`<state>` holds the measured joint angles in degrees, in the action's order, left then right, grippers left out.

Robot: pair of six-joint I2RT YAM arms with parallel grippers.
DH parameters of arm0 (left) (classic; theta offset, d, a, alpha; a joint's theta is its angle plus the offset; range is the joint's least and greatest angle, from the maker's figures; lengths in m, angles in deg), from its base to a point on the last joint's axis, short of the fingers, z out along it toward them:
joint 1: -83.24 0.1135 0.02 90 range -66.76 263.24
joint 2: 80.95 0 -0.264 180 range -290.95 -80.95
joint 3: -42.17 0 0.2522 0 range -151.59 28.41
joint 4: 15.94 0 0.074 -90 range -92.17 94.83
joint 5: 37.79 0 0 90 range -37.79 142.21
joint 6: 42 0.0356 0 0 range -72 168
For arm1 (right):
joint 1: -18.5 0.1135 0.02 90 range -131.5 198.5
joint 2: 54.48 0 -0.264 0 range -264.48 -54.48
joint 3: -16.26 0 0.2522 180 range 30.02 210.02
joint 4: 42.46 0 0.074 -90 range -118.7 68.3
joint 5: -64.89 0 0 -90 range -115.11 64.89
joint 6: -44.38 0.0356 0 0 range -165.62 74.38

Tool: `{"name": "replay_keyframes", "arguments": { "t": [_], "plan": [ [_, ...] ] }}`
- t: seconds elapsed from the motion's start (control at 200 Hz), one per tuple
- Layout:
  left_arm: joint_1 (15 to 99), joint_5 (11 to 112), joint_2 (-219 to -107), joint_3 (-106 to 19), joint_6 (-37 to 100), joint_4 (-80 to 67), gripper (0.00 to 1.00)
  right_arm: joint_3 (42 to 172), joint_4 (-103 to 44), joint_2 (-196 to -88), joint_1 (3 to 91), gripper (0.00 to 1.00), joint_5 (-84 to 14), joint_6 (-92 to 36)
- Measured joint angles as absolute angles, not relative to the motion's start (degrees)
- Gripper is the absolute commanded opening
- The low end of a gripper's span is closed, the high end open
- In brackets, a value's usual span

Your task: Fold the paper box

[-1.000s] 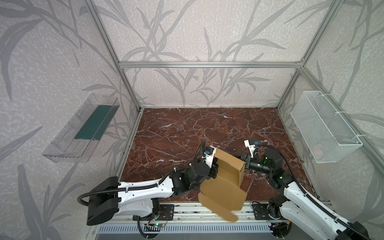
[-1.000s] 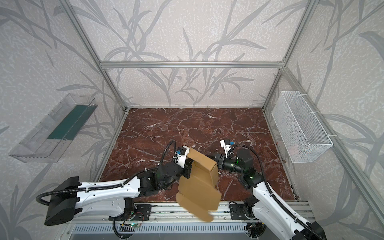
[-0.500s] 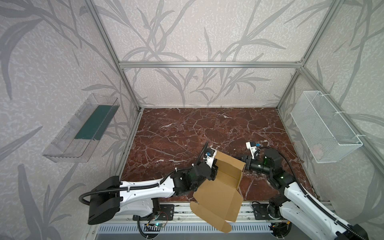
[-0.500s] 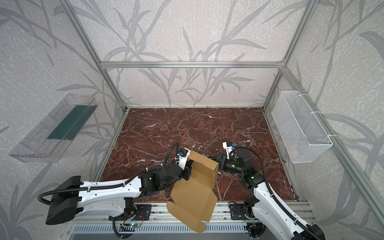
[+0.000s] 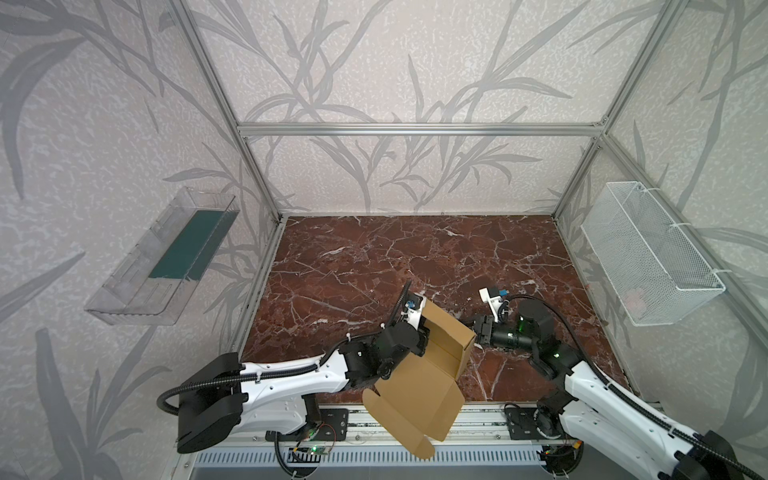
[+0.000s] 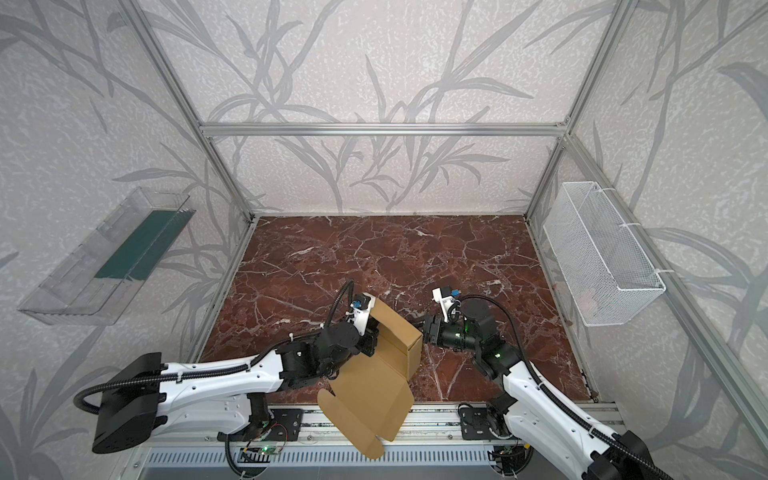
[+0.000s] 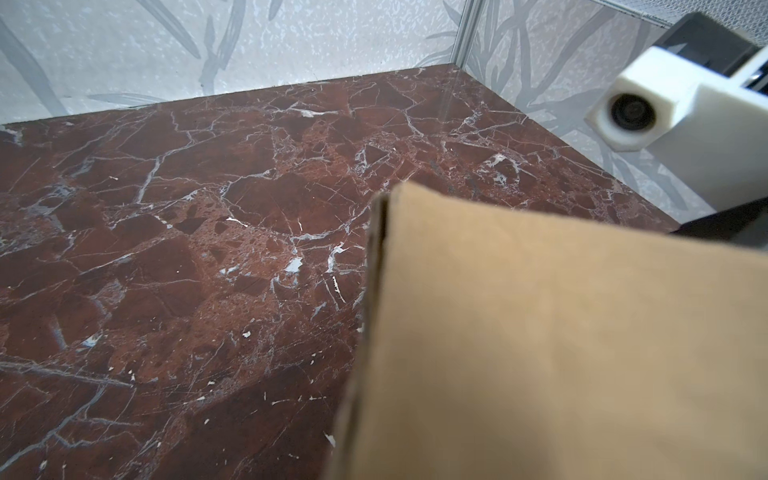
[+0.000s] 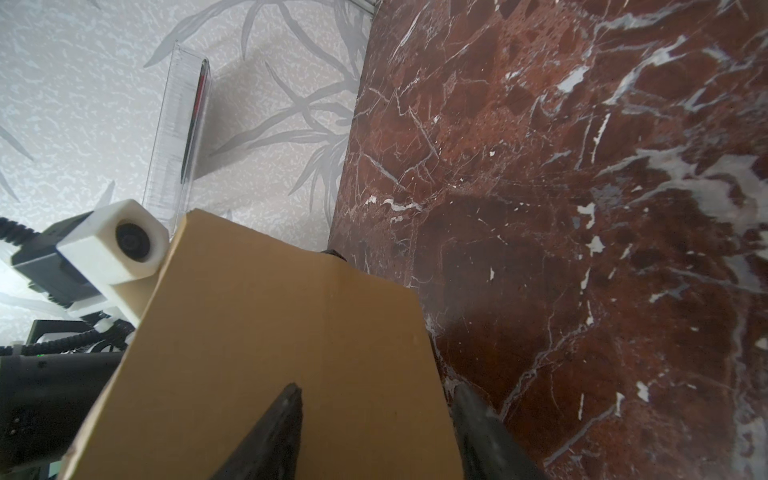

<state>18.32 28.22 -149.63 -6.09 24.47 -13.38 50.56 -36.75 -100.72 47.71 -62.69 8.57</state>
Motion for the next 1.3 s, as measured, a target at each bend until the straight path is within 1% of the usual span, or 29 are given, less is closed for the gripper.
{"name": "replay_keyframes", "arguments": {
  "t": [0.13, 0.275, 0.375, 0.585, 0.8, 0.88, 1.01, 1.145, 1.3],
  "plan": [
    [20.04, 28.57, -150.05, -6.09, 24.87, -13.24, 0.0, 51.35, -33.41, -99.39, 45.87, 0.59, -61.84, 7.22],
    [22.97, 28.79, -150.27, -6.16, 25.37, -12.98, 0.0, 54.3, -26.57, -94.6, 36.5, 0.59, -61.36, 5.14],
    [26.08, 29.56, -151.38, -6.81, 25.52, -12.46, 0.0, 57.23, -22.81, -93.38, 31.08, 0.59, -61.31, 3.5],
    [31.47, 32.18, -159.05, -11.62, 25.39, -8.74, 0.0, 58.82, -17.82, -93.35, 30.22, 0.59, -60.66, 1.66],
    [32.59, 34.48, -166.75, -14.96, 24.78, -5.11, 0.01, 58.82, -14.94, -92.83, 30.16, 0.59, -60.04, 0.62],
    [32.79, 35.07, -167.47, -14.96, 24.28, -4.09, 0.05, 58.82, -14.57, -92.52, 30.16, 0.6, -60.07, 0.24],
    [32.98, 35.57, -167.49, -15.45, 23.93, -3.3, 0.17, 58.82, -14.35, -92.41, 30.16, 0.6, -60.09, -0.02],
    [33.11, 35.7, -167.38, -15.62, 23.82, -2.58, 0.26, 58.8, -14.3, -92.41, 30.16, 0.6, -60.18, -0.02],
    [33.16, 35.81, -166.22, -15.62, 23.77, -1.68, 0.29, 58.8, -14.26, -92.41, 30.16, 0.6, -60.68, -0.02]
  ]
}}
